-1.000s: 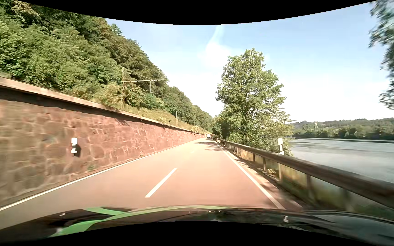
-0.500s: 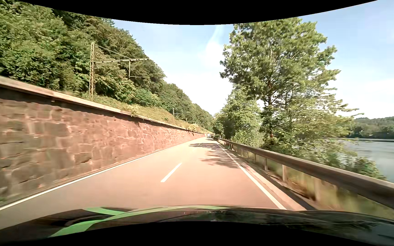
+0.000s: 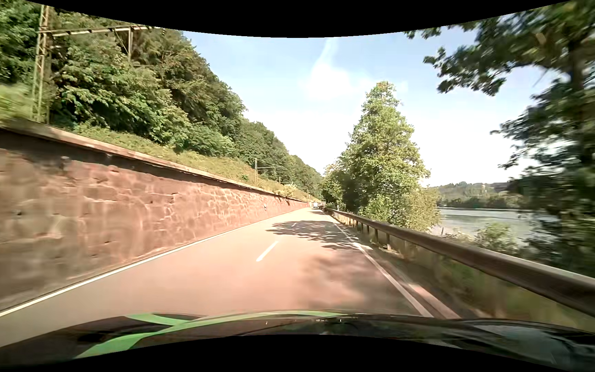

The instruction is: Follow the waypoints while adhering to traffic rules and regulations

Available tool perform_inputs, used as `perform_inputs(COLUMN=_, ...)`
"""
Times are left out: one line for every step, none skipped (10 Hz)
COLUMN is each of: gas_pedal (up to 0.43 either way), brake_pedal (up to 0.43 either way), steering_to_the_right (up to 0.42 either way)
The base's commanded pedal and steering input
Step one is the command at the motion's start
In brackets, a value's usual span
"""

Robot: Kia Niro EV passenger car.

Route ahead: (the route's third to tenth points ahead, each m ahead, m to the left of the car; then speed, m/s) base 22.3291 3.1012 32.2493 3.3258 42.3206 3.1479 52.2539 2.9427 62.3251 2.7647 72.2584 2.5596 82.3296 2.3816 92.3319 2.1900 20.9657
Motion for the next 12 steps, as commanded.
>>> perform_inputs(gas_pedal=0.228, brake_pedal=0.0, steering_to_the_right=-0.003)
perform_inputs(gas_pedal=0.228, brake_pedal=0.0, steering_to_the_right=-0.003)
perform_inputs(gas_pedal=0.22, brake_pedal=0.0, steering_to_the_right=-0.003)
perform_inputs(gas_pedal=0.197, brake_pedal=0.0, steering_to_the_right=-0.003)
perform_inputs(gas_pedal=0.189, brake_pedal=0.0, steering_to_the_right=-0.003)
perform_inputs(gas_pedal=0.189, brake_pedal=0.0, steering_to_the_right=-0.003)
perform_inputs(gas_pedal=0.189, brake_pedal=0.0, steering_to_the_right=-0.003)
perform_inputs(gas_pedal=0.189, brake_pedal=0.0, steering_to_the_right=-0.003)
perform_inputs(gas_pedal=0.189, brake_pedal=0.0, steering_to_the_right=-0.003)
perform_inputs(gas_pedal=0.189, brake_pedal=0.0, steering_to_the_right=-0.003)
perform_inputs(gas_pedal=0.189, brake_pedal=0.0, steering_to_the_right=-0.003)
perform_inputs(gas_pedal=0.189, brake_pedal=0.0, steering_to_the_right=-0.003)
